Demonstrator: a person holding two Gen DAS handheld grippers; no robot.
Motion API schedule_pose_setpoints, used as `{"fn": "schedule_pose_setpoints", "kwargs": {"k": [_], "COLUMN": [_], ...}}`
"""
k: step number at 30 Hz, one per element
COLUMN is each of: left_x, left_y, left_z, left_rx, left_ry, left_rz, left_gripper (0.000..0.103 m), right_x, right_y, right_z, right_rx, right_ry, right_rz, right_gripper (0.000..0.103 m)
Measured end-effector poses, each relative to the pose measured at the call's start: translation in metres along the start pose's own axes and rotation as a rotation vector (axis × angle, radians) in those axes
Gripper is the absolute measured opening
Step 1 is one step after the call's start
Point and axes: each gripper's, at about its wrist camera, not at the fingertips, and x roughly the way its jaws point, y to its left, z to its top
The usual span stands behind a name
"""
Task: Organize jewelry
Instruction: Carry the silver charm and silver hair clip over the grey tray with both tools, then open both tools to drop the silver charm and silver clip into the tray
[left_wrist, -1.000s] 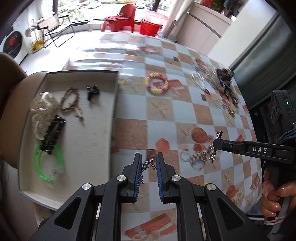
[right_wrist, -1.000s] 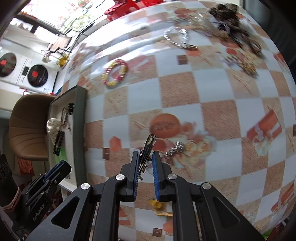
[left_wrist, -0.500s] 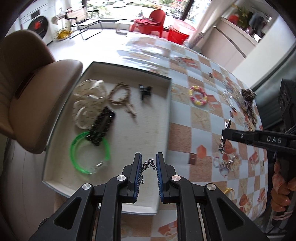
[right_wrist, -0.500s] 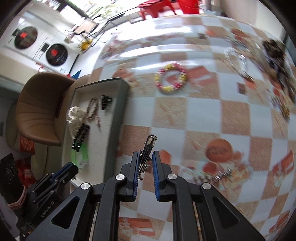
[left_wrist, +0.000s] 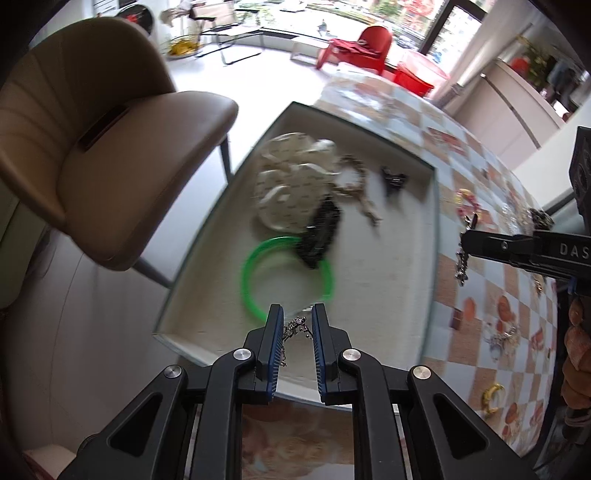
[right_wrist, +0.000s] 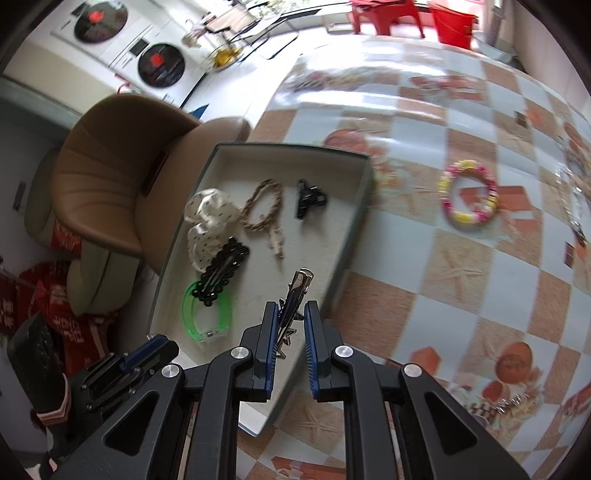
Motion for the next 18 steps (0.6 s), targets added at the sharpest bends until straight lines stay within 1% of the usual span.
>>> {"fn": "schedule_pose_setpoints", "kwargs": {"k": [8, 14, 18], "left_x": [0.018, 0.036, 0.043], "left_y": [0.027, 0.033, 0.033], "left_z": [-0.003, -0.005, -0.005], "left_rx": [-0.06, -0.08, -0.078], "left_ry": [0.025, 0.058, 0.066], "left_rz": [0.059, 0.083, 0.095], "left_gripper": [0.019, 0.019, 0.019], "right_x": [0.039, 0.062, 0.076], "right_y": [0.023, 0.031, 0.032], "right_z": [0.001, 0.0, -0.001], "right_rx": [-0.055, -0.084, -0.081], "right_ry": [0.071, 0.11, 0.138], "right_rz": [-0.008, -0.031, -0.049], "right_gripper": [0.015, 0.015, 0.015]}}
